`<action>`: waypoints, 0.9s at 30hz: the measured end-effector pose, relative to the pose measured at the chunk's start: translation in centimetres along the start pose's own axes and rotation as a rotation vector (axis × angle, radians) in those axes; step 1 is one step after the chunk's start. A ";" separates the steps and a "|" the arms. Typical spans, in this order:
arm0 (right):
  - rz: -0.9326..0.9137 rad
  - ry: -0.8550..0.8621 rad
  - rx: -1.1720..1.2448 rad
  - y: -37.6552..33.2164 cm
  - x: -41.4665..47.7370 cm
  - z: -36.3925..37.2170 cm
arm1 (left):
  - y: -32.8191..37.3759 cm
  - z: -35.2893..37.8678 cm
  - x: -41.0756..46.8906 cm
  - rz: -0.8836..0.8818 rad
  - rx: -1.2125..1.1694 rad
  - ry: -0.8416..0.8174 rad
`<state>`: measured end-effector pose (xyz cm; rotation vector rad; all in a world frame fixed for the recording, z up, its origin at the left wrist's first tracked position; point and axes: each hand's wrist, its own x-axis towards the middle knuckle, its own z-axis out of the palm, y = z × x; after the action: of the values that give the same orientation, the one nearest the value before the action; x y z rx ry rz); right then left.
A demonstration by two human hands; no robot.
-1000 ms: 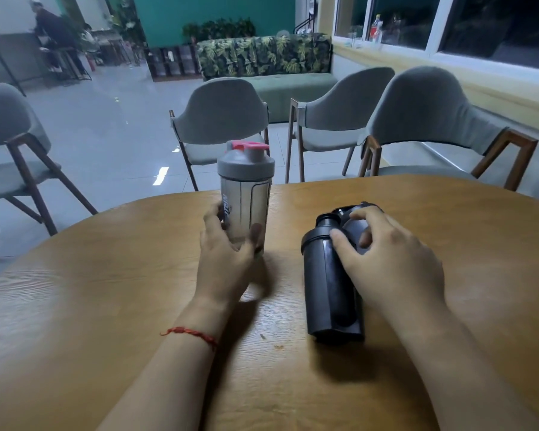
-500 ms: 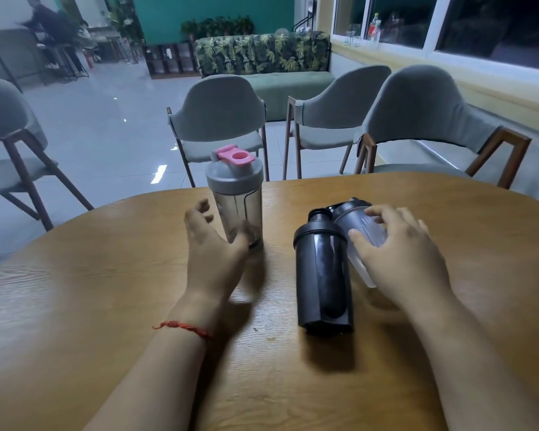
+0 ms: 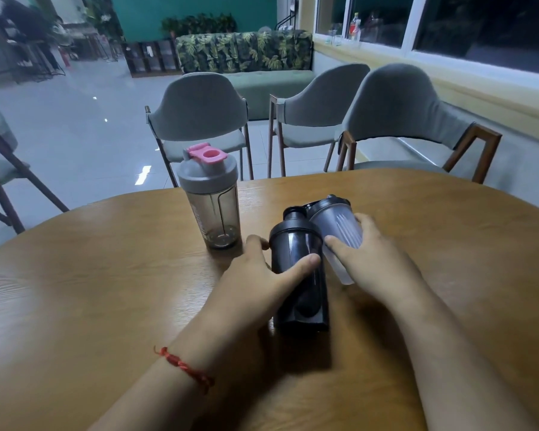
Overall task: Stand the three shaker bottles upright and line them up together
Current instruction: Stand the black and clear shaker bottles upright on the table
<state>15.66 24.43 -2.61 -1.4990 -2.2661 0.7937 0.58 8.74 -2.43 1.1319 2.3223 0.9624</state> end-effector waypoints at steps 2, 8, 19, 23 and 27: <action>0.004 -0.005 0.051 0.0 0.2 0.1 | 0.2 0.0 0.0 -0.032 -0.053 -0.037; 0.099 -0.103 0.709 0.8 1.5 0.1 | 0.2 0.3 0.3 -0.048 -0.471 -0.037; 0.106 -0.293 1.215 1.4 1.3 -1.6 | -0.7 1.5 0.7 0.244 -0.361 0.353; -0.001 -0.237 1.234 1.7 1.7 -1.4 | -1.5 1.7 1.4 0.231 -0.301 0.333; -0.053 -0.022 1.007 2.0 2.0 -0.2 | -2.2 2.0 2.0 0.213 -0.225 0.356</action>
<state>16.43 26.90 -3.79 -0.9169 -1.4607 1.5930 -0.64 10.20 -5.43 1.2115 2.3063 1.5741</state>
